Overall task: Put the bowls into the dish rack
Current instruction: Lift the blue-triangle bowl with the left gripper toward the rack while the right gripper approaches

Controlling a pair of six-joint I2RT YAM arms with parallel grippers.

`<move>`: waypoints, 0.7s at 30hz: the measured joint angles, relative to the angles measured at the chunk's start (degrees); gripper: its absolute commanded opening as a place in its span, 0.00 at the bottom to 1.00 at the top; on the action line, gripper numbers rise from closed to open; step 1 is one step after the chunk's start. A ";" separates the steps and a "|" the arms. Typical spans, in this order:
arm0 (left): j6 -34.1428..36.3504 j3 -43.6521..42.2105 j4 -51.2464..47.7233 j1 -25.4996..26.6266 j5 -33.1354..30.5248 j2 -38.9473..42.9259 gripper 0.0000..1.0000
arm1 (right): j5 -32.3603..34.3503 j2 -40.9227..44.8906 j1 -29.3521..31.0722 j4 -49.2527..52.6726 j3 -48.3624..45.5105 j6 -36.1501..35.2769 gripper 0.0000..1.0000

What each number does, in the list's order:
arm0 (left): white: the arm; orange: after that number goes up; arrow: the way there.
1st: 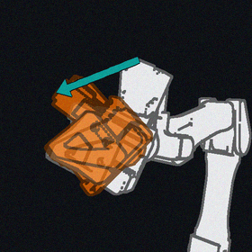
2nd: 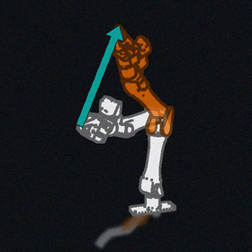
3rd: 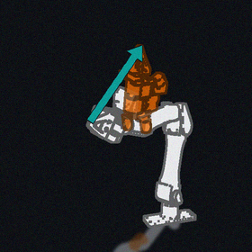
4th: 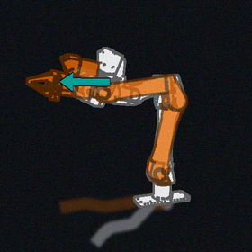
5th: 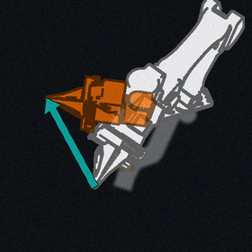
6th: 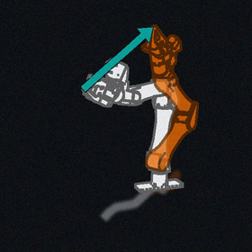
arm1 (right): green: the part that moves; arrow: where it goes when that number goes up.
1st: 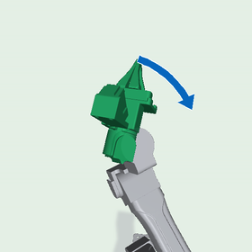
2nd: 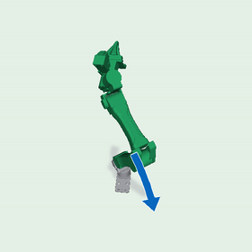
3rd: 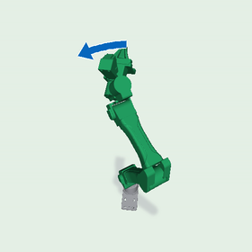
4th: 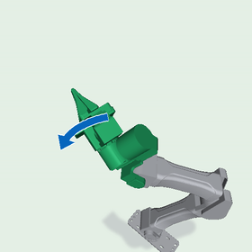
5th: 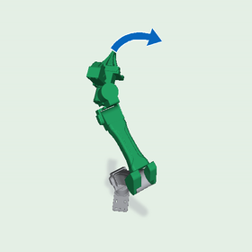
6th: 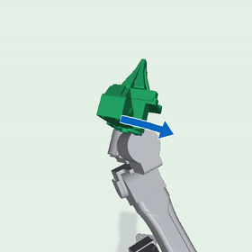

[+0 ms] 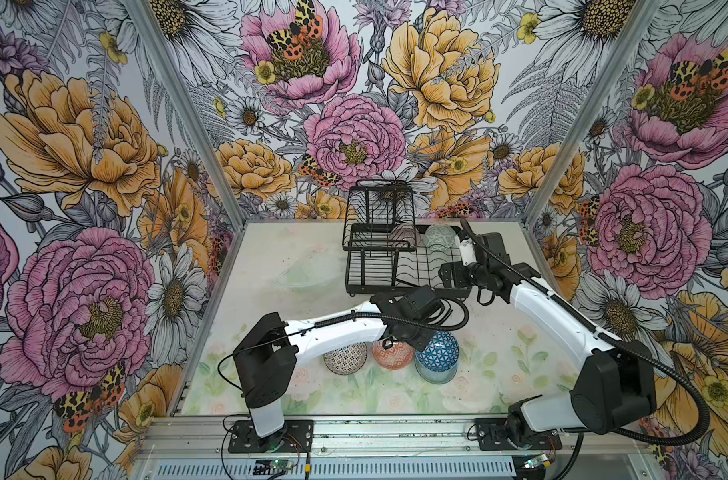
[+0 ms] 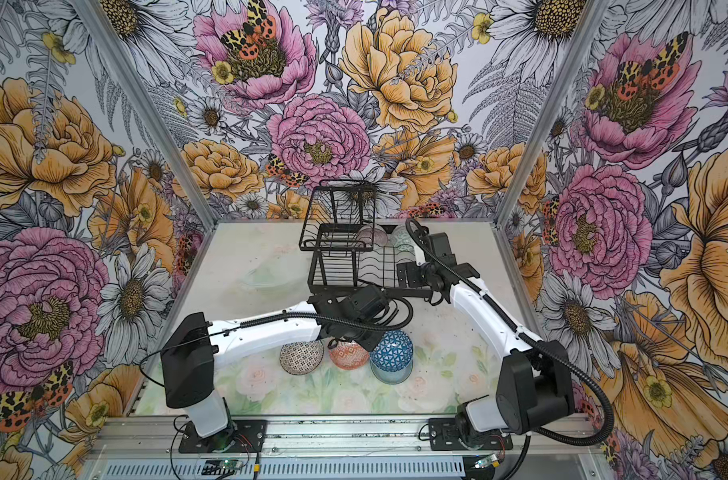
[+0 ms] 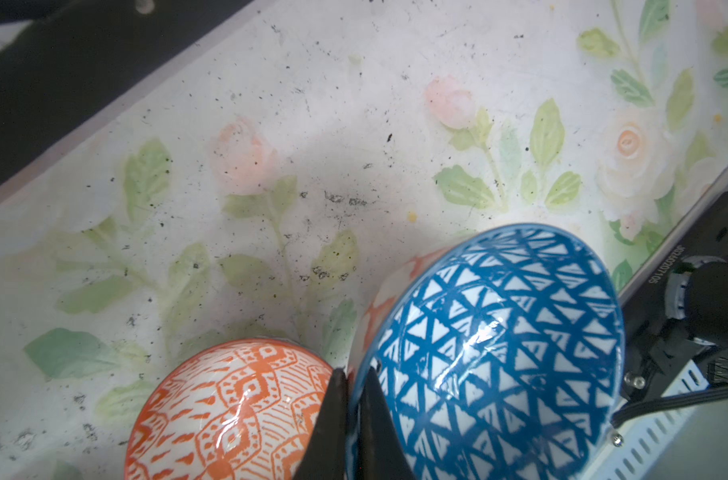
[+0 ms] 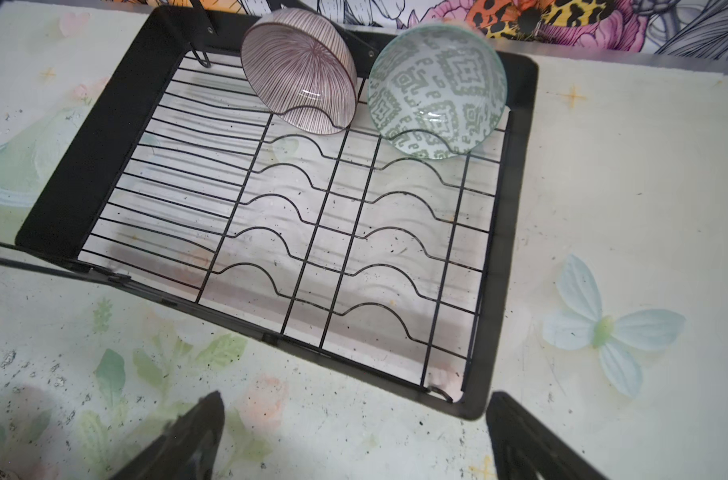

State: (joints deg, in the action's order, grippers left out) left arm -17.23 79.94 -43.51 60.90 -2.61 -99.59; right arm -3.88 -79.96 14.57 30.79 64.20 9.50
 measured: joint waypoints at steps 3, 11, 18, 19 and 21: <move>0.42 0.00 0.00 -2.34 -2.19 2.78 0.00 | -1.07 3.43 -1.01 0.02 -0.11 0.57 0.99; 0.74 -0.02 4.42 -9.86 -12.09 6.78 0.00 | -7.45 10.23 -1.44 -0.28 -0.15 3.15 1.00; 0.70 -2.19 11.28 -12.00 -14.58 8.09 0.00 | -11.52 11.82 1.81 -0.35 -0.63 5.57 0.99; 0.70 -2.43 12.04 -12.07 -14.60 8.11 0.00 | -11.78 11.87 2.38 -0.39 -0.85 5.88 0.98; 0.72 -2.84 13.42 -12.28 -14.58 8.09 0.00 | -12.31 11.87 3.50 -0.44 -1.57 6.58 0.97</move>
State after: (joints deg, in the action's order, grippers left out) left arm -16.51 77.10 -30.09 48.62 -17.19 -91.50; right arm -16.19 -68.10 18.06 30.35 62.63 16.08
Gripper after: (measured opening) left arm 0.077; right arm 0.979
